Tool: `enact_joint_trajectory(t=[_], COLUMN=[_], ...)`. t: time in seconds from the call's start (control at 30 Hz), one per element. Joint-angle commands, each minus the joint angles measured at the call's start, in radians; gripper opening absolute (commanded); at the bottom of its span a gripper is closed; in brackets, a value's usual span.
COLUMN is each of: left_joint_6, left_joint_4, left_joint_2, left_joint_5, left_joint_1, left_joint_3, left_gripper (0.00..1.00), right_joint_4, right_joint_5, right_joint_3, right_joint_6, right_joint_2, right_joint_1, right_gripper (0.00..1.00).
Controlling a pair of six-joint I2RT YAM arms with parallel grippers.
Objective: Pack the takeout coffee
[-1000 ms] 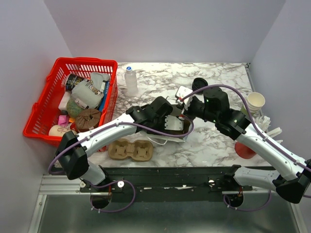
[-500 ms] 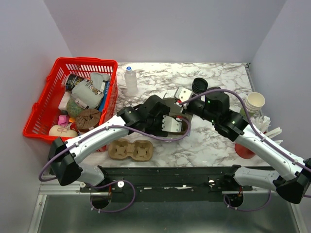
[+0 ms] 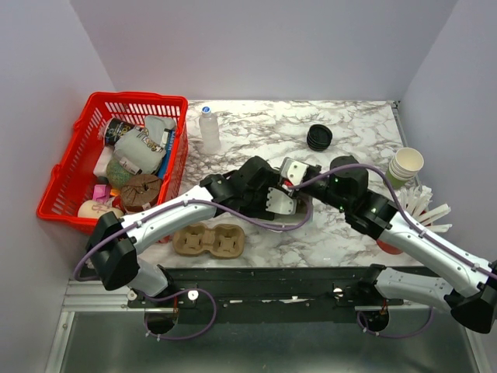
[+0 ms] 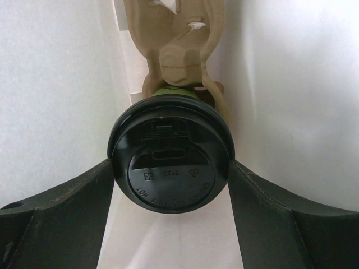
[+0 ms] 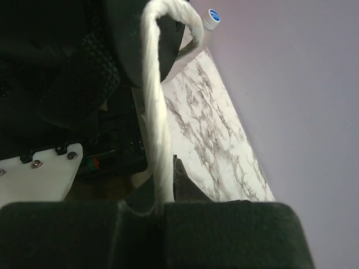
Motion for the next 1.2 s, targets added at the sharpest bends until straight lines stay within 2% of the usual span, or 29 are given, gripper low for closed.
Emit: enact_joint_trajectory(t=[0.0,0.13,0.33,0.63,0.83,1.17], left_joint_6=[0.020,0.034,-0.028,-0.215,-0.362,-0.325], left_joint_4=[0.108,0.152,0.173,0.099,0.007,-0.052], left_joint_2=[-0.001,-0.006,-0.006,0.009,0.074,0.170], left_joint_5=[0.001,0.001,-0.039,0.030,0.093,0.079], left_joint_1=[-0.005,0.004,0.047,0.101,0.149,0.150], left_joint_3=[-0.046,-0.063,-0.071,-0.034,0.070,0.148], left_gripper=[0.00,0.00,0.00,0.00,0.00,0.00], right_joint_4=[0.177,0.312,0.266,0.220,0.231,0.240], right_joint_5=[-0.003,0.002,-0.038,-0.052,-0.047,-0.063], right_joint_3=[-0.028,-0.086,-0.107,-0.135,-0.146,-0.160], right_joint_6=[-0.040,-0.126,-0.114,-0.043,-0.031,0.018], right_joint_2=[-0.028,-0.027,-0.048,-0.073,-0.073,-0.086], right_joint_1=[0.023,0.028,0.029,0.038,0.038,0.038], right_gripper=[0.00,0.01,0.01,0.01,0.01,0.01])
